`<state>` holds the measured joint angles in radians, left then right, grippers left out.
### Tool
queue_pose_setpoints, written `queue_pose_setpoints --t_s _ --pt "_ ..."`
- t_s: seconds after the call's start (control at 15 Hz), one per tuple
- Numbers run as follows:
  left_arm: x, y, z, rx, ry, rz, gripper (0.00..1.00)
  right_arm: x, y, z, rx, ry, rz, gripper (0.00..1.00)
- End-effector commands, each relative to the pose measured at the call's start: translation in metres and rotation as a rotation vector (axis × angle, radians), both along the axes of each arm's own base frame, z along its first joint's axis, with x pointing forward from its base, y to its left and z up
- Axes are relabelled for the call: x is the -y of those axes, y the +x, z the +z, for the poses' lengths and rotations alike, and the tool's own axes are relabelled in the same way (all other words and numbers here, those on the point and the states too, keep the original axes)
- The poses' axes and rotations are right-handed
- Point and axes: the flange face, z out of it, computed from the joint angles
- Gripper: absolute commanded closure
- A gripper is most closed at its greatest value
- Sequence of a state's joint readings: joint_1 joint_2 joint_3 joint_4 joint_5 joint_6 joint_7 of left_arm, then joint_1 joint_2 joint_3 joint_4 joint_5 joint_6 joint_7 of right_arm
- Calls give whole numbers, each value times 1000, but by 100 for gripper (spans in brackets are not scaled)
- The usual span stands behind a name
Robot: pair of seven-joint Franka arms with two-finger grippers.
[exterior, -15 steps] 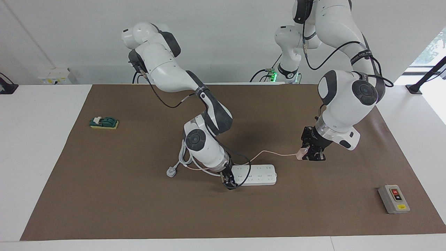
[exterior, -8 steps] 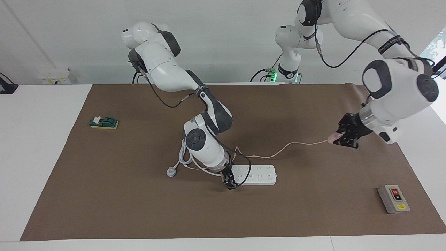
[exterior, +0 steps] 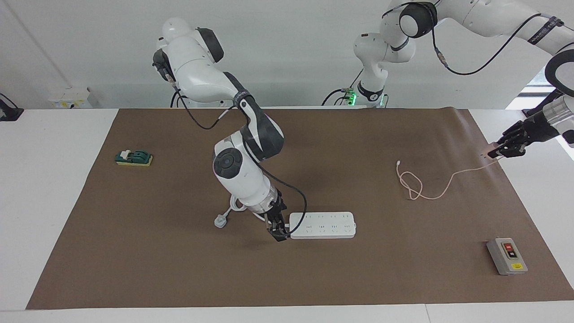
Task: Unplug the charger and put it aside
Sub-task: 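Carry the charger away from the strip and set it down with the left gripper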
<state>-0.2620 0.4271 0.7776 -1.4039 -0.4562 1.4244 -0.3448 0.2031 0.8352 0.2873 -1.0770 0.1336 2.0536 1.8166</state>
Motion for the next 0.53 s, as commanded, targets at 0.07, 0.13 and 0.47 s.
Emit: queue_pose_setpoints --t_s 0.07,0.13,0.47 --pt "62 17 -36 -12 -19 -94 100 50 -23 38 -5 -69 102 0" --pt "74 18 -33 6 -38 -129 95 69 -30 55 -6 -87 150 0" --pt "113 29 -22 7 20 -244 0 163 -60 131 48 -144 407 0"
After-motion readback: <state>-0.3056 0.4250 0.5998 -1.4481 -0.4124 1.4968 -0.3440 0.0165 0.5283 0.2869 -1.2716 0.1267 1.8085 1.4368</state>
